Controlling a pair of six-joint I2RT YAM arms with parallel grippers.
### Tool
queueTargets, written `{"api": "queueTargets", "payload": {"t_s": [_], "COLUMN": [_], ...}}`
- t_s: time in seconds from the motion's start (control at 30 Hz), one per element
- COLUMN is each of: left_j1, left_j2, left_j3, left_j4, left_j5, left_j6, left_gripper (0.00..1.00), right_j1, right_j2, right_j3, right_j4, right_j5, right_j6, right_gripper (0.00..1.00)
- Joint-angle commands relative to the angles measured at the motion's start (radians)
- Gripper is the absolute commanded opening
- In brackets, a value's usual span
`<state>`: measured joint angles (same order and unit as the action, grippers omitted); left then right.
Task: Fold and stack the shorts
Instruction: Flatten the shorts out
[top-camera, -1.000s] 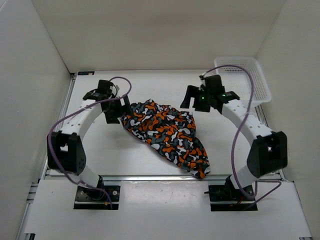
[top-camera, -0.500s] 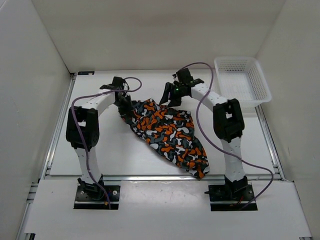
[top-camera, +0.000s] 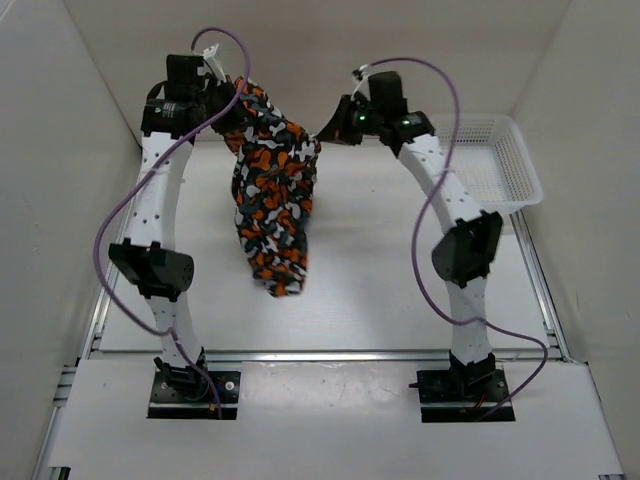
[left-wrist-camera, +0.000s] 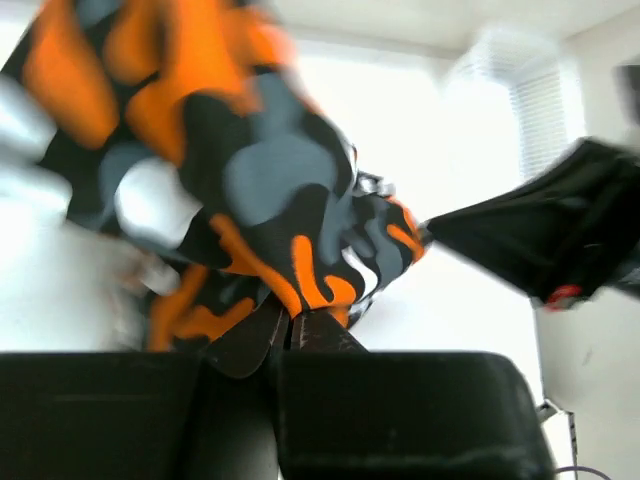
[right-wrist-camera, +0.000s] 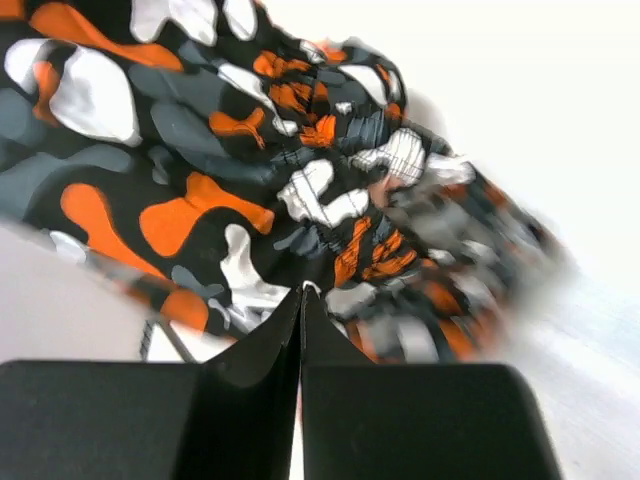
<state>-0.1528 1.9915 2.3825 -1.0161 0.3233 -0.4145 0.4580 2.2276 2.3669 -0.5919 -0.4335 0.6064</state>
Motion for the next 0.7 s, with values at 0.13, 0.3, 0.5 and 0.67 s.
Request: {"api": "queueTargets", "payload": {"t_s": [0.13, 0.3, 0.5, 0.67], "left_j1": [-0.111, -0.275, -0.252, -0.275], "left_j2": [-0.357, -0.696, -0.907, -0.748], "left_j3": [-0.282, -0.976, -1.214, -0.998], "left_j4": [0.02, 0.172, 0.172, 0.065], "left_j5": [-0.013, -0.118, -0.231, -0.387], "left_j6": [0.005, -0.131, -0.198, -0.145], "left_gripper": [0.1, 0.87, 0.7, 0.11], "right_j1": [0.027, 0.131, 0.157, 0.065], "right_j2": [-0.558, -0.862, -0.867, -0.858], "right_j3": [-0.546, -1.045, -1.319, -1.342], "right_j4": [0.21, 0.313, 0.199, 0.19], "right_j5": [0.226, 0.39, 0.456, 0.406], "right_j6": [-0.105, -0.145, -0.094, -0.071], "right_gripper": [0.0, 0.05, 0.32, 0.46]}}
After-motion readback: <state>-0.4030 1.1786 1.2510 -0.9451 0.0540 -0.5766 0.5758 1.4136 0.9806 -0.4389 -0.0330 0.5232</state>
